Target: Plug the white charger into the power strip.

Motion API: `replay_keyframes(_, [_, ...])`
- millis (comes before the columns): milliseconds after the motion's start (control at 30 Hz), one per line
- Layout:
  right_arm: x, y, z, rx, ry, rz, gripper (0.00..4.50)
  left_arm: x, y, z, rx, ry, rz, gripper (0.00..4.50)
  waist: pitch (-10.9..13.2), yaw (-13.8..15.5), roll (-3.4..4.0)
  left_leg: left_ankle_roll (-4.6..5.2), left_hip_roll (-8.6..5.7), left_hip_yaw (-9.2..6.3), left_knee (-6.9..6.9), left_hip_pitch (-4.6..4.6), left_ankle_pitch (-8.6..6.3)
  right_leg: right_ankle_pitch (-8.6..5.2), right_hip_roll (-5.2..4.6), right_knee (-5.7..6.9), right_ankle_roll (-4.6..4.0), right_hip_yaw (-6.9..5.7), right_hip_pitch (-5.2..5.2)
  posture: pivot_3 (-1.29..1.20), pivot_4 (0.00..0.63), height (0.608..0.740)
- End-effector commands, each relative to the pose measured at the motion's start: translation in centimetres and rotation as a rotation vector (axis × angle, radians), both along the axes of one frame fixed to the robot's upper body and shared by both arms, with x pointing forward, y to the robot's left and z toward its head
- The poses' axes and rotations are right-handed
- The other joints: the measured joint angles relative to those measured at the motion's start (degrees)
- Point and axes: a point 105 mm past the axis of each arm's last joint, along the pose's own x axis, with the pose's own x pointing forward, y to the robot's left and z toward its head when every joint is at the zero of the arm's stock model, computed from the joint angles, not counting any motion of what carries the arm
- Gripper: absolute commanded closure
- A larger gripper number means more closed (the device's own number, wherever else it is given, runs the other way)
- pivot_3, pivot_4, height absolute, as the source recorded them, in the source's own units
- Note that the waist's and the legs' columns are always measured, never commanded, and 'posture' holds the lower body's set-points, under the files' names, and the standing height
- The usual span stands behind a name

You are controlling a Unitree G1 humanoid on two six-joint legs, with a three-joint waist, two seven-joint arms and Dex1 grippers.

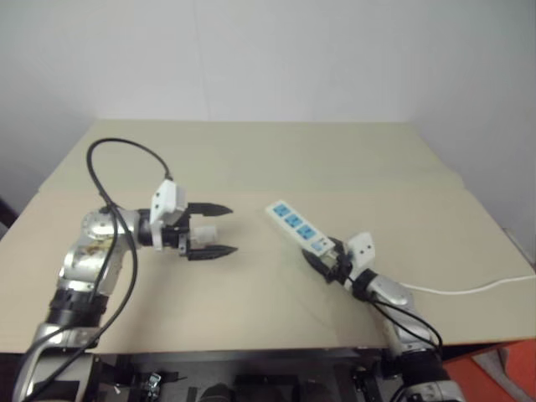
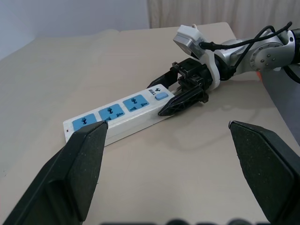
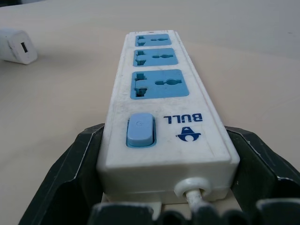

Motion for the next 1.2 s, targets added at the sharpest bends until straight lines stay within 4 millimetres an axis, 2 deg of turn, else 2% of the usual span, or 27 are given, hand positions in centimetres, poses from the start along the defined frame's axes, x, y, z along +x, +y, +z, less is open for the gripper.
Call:
replay_keyframes(33, [-0.5, -0.1, -0.5, -0.020, 0.007, 0.020, 1.07, -0.3, -0.1, 1.2, -0.002, -0.064, -0.016, 0.00, 0.00, 0.03, 0.00, 0.00, 0.00, 0.00, 0.00, 0.00, 0.00, 0.00, 0.00, 0.00, 0.00, 0.00, 0.00, 0.00, 0.150, 0.740])
replay_keyframes(167, [-2.1, 0.9, 0.0, -0.084, -0.014, 0.213, 1.07, 0.0, -0.2, 2.5, -0.020, -0.089, -0.037, 0.00, 0.00, 0.03, 0.00, 0.00, 0.00, 0.00, 0.00, 0.00, 0.00, 0.00, 0.00, -0.01, 0.00, 0.00, 0.00, 0.00, 0.150, 0.740])
replay_keyframes(300, [-2.8, 0.2, 0.2, -0.133, 0.014, 0.368, 1.07, 1.0, 0.2, 3.4, 0.015, -0.094, -0.037, 0.00, 0.00, 0.02, 0.00, 0.00, -0.01, 0.01, 0.01, 0.03, 0.00, 0.00, 0.01, -0.05, 0.00, -0.01, 0.02, 0.00, 0.150, 0.740])
replay_keyframes(400, [-3.7, -0.5, 0.4, -0.168, 0.042, 0.519, 1.07, 2.7, 0.2, 3.7, 0.076, -0.136, 0.016, 0.00, 0.00, -0.01, 0.00, 0.01, -0.04, 0.01, 0.02, 0.04, 0.00, 0.00, 0.01, -0.05, 0.00, 0.00, 0.02, 0.00, 0.150, 0.740])
replay_keyframes(500, [-4.5, -0.9, 0.5, -0.214, 0.044, 0.664, 1.07, 5.7, -0.4, 4.8, 0.115, -0.175, 0.176, 0.00, 0.01, 0.04, -0.01, 0.01, -0.04, 0.00, 0.02, 0.05, 0.00, 0.00, 0.02, -0.07, 0.00, 0.00, 0.04, 0.00, 0.150, 0.740])
replay_keyframes(533, [-4.5, -0.9, 0.5, -0.213, 0.052, 0.694, 1.07, 6.6, -0.6, 5.0, 0.134, -0.137, 0.218, 0.00, 0.01, 0.05, -0.03, 0.01, -0.03, -0.01, 0.02, 0.04, 0.00, 0.00, 0.02, -0.08, 0.00, -0.01, 0.04, 0.00, 0.150, 0.740])
replay_keyframes(667, [-4.2, -0.2, 0.1, -0.251, 0.062, 0.770, 1.07, 9.1, 0.0, 4.2, 0.412, 0.189, 0.380, 0.00, 0.04, 0.00, -0.06, 0.01, -0.09, -0.04, 0.14, -0.08, 0.01, 0.01, 0.03, -0.03, 0.02, -0.05, -0.01, 0.00, 0.150, 0.740])
replay_keyframes(733, [-3.8, 0.5, -0.2, -0.270, 0.063, 0.789, 1.07, 9.6, 0.5, 3.8, 0.548, 0.223, 0.419, 0.00, 0.02, -0.41, -0.03, 0.02, -0.12, -0.04, 0.10, -0.04, 0.00, -0.01, 0.03, -0.01, 0.04, -0.01, 0.00, 0.00, 0.150, 0.740])
replay_keyframes(833, [-3.4, 1.5, -0.4, -0.279, 0.062, 0.808, 1.07, 9.6, 0.6, 3.5, 0.725, 0.222, 0.387, 0.00, 0.03, -1.22, -0.01, 0.01, -0.08, -0.04, -0.04, 0.01, 0.01, -0.04, 0.08, 0.03, 0.06, 0.03, -0.03, 0.00, 0.150, 0.740])
replay_keyframes(933, [-3.0, 2.3, -0.4, -0.282, 0.051, 0.813, 1.07, 10.2, -0.1, 3.3, 0.763, 0.279, 0.422, 0.00, 0.06, -1.51, -0.06, -0.02, -0.03, -0.05, 0.01, -0.03, 0.02, -0.04, 0.10, 0.02, 0.06, -0.01, -0.05, 0.00, 0.150, 0.740])
replay_keyframes(1000, [-2.9, 2.5, -0.7, -0.295, 0.044, 0.808, 1.07, 10.2, 0.0, 2.4, 0.855, 0.309, 0.428, 0.00, 0.06, -1.58, -0.07, -0.02, -0.04, -0.06, 0.04, -0.04, 0.02, -0.04, 0.09, 0.01, 0.06, -0.01, -0.06, 0.00, 0.150, 0.740])
replay_keyframes(1200, [-3.0, 2.7, -1.1, -0.291, 0.038, 0.794, 1.07, 10.1, 0.1, 0.9, 1.011, 0.283, 0.364, 0.00, 0.06, -1.89, -0.07, -0.02, -0.02, -0.06, -0.01, 0.02, 0.02, -0.04, 0.11, 0.04, 0.06, 0.02, -0.06, 0.00, 0.150, 0.740])
